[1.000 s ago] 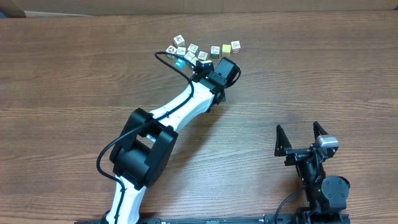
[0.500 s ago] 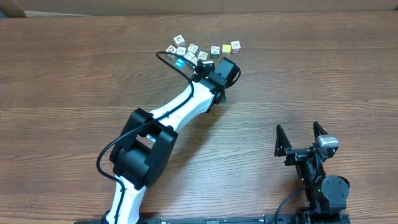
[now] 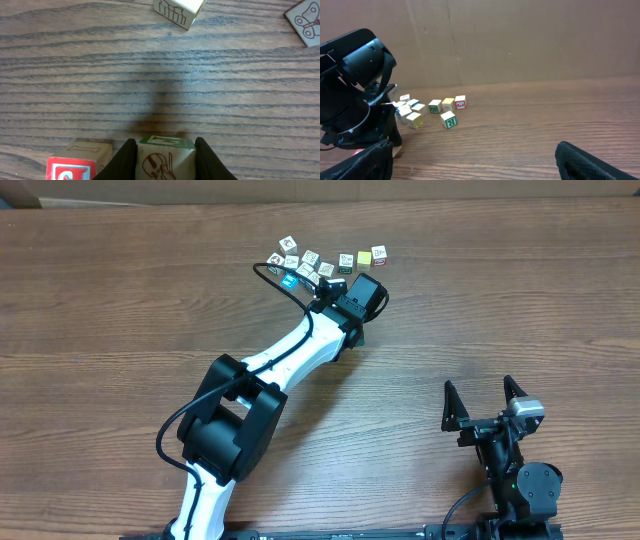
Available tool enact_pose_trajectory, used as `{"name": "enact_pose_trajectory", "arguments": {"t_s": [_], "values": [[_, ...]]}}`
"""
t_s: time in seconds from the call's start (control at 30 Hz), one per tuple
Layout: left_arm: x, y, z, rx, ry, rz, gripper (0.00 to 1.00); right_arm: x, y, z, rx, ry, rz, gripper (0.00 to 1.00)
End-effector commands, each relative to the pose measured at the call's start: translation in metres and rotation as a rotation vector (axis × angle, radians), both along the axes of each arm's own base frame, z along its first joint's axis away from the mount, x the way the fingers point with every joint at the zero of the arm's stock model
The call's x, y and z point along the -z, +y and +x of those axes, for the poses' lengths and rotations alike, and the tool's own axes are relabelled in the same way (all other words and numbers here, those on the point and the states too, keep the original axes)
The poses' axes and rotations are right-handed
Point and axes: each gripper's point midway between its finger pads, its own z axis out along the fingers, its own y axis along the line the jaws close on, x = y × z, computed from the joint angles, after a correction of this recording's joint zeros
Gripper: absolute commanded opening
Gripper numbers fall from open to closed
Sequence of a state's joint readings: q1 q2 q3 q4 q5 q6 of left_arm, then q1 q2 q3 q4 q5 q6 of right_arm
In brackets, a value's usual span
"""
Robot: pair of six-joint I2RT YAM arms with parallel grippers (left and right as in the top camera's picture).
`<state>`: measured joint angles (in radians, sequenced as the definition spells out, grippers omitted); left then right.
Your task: Form a horizontal line
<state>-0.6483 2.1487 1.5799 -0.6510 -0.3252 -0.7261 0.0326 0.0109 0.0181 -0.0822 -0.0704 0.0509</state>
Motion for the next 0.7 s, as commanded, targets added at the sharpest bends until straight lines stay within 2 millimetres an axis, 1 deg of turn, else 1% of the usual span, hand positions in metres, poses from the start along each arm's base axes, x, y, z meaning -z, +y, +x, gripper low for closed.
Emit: {"name": "enact_pose_trajectory", "arguments": {"t_s": [0.0,0.13,0.33,0.5,0.67], "values": [[-0.0057,-0.0043,-0.0001,0.021,-0.01,-0.002,0.15,0.0025,-0.0028,0.0004,0.014,-0.002,-0.007,1.0],[-0.0057,-0.0042,-0.0001,0.022,-0.01,-0.002,0.25,0.0025,-0.0028,0.0004,0.014,-0.002,-0.007,1.0],[-0.0055,-0.0042,-0.0003,0.022,-0.009,-0.001,0.29,0.0025,-0.0028,0.0004,0.014,-0.002,-0.007,1.0],[-0.0051,-0.0041,-0.001,0.023,-0.005,-0.001,0.37,0.0025,-0.0028,0.0004,0.014,-0.002,-0.007,1.0],[-0.0053,-0.0042,-0.0011,0.023,-0.005,-0.002,0.39,0.0025,-0.0029,0.0005,0.014,-0.002,-0.007,1.0]]}}
